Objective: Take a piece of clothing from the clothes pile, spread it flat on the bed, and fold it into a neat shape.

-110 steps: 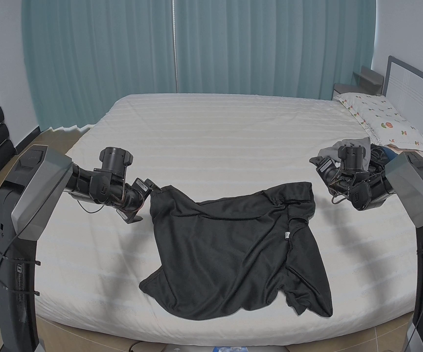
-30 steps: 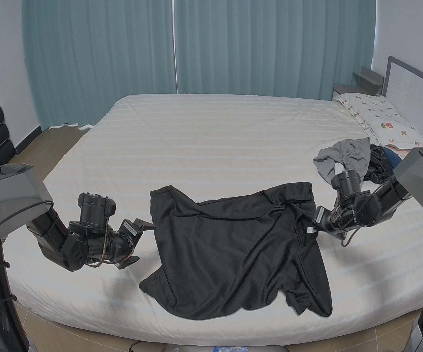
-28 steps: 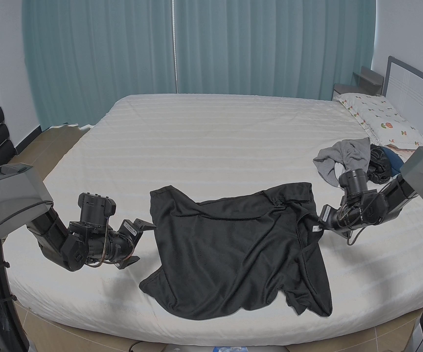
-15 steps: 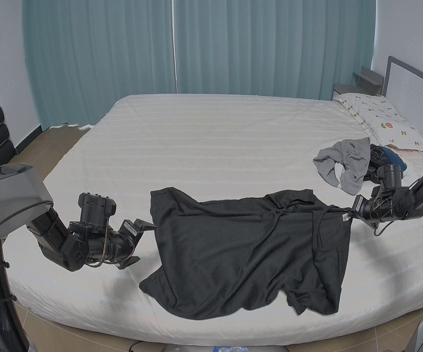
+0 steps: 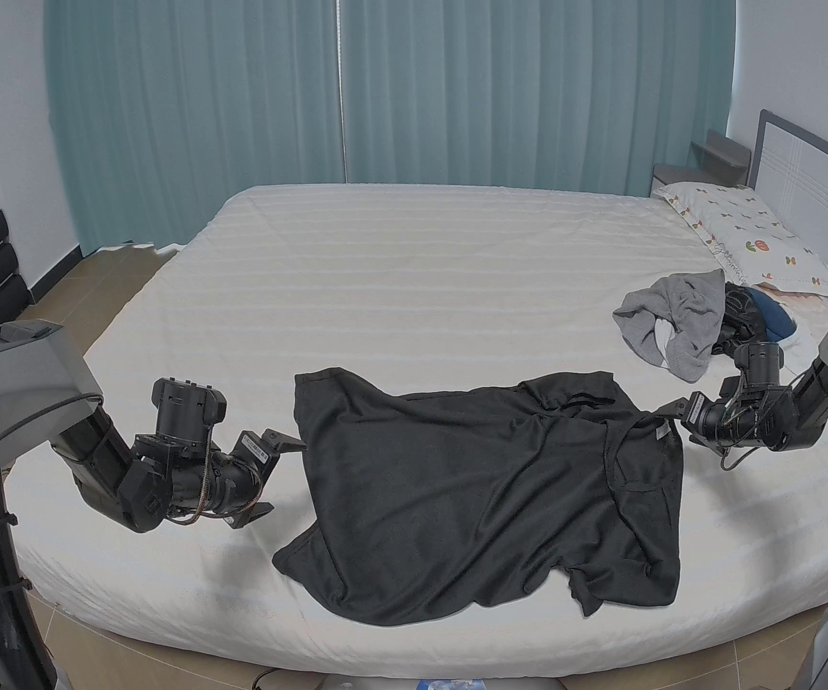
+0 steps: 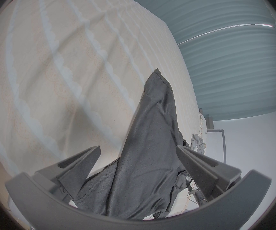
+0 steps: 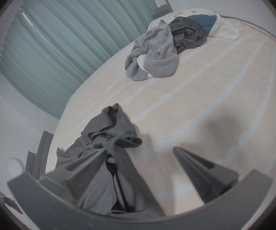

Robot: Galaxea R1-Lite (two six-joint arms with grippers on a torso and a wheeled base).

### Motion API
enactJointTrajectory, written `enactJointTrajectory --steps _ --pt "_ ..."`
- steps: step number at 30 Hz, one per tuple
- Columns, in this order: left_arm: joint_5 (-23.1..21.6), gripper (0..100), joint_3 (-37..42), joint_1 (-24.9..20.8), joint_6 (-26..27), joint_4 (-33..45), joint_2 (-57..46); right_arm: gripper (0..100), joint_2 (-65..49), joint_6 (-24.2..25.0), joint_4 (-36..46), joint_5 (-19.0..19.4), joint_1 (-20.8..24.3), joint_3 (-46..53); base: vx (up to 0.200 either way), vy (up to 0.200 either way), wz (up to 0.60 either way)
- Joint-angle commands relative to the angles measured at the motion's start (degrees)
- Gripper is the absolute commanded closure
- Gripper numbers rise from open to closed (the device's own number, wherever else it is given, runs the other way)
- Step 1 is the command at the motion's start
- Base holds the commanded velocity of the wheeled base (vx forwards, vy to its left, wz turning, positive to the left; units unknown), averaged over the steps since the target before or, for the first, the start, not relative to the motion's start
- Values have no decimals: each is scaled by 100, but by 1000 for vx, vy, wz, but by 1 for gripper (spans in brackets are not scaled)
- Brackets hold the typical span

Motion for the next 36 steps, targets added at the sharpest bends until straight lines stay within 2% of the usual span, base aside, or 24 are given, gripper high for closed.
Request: enactJointTrajectory --steps 1,2,3,5,12,16,19,23,28,36 --pt "0 0 130 -31 7 -27 -64 0 -656 185 -5 195 91 397 0 0 0" --pt "0 0 130 -31 7 -27 -64 0 -656 185 -5 195 91 397 0 0 0" --pt "-8 0 235 -39 7 -71 -143 0 -981 405 -14 186 214 669 0 0 0" --pt "-8 0 253 -39 7 -88 -151 0 -1017 423 -14 186 223 696 -100 0 0" --pt "0 0 631 -162 -2 -238 -433 0 -1799 1460 -31 186 425 1205 -200 0 0" --pt "0 0 736 -409 -28 -238 -565 0 -1957 1644 -128 248 609 1698 -200 0 0" --pt "71 0 842 -619 -46 -246 -538 0 -1887 1767 -673 256 636 2023 0 0 0" --pt "80 0 824 -576 -63 -246 -565 0 -1799 2154 -1543 423 803 2462 0 0 0" --pt "80 0 851 -646 -72 -229 -565 0 -1649 2225 -1851 432 1049 2656 0 0 0" --pt "44 0 851 -716 -301 -229 -732 0 -1649 2207 -1859 388 1172 2814 0 -200 0"
